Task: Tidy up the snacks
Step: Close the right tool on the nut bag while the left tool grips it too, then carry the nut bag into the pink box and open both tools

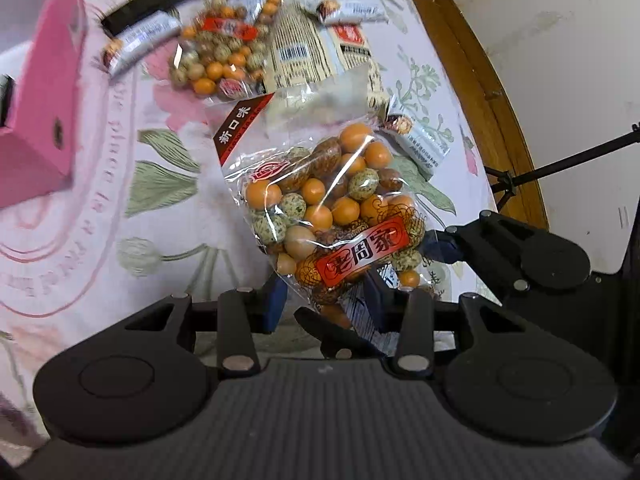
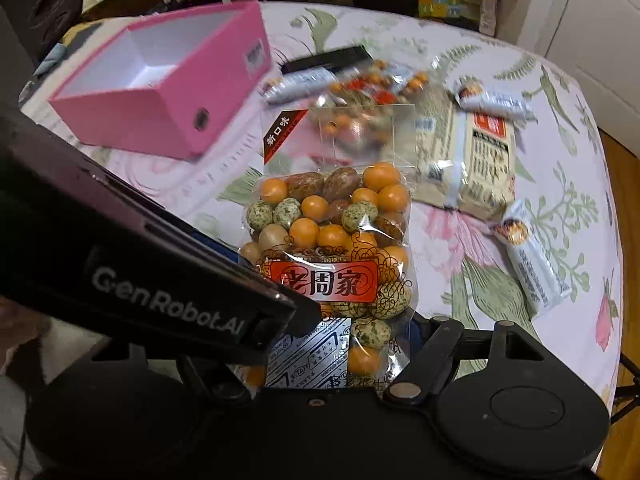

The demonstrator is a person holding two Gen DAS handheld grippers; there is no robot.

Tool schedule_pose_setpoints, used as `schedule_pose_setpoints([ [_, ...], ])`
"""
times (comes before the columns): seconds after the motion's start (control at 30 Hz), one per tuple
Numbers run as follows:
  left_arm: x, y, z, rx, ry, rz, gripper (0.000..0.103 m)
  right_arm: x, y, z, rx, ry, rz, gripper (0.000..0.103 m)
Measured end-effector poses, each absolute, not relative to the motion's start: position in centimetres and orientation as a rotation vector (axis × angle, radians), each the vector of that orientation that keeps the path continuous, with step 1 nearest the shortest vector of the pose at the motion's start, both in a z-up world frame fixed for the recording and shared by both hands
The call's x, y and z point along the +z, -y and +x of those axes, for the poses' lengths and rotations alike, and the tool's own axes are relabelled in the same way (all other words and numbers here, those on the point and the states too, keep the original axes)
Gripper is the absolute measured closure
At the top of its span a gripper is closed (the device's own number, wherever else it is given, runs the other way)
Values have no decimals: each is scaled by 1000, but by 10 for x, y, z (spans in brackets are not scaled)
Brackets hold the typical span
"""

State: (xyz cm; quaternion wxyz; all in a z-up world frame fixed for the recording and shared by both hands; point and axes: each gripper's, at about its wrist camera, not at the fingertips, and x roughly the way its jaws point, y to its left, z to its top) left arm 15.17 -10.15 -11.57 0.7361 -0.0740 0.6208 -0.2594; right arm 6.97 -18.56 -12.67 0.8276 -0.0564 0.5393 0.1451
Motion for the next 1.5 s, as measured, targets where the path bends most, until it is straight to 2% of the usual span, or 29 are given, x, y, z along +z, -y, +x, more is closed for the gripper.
schedule_pose_setpoints([
  [0.5, -41, -6, 154, -481, -1176, -222, 64, -56, 90, 102, 378, -1042, -188, 23],
  [0.73, -27, -64, 189, -406, -1108, -235, 63, -49, 43, 142, 434, -979, -153, 22],
  [0.97, -51, -125, 237, -355, -1023, -341, 63, -62, -7, 201, 542, -889, -256, 22],
  [1.5, -147, -186, 294, -224, -1134, -603, 63, -120, -67, 286, 907, -918, -596, 22],
])
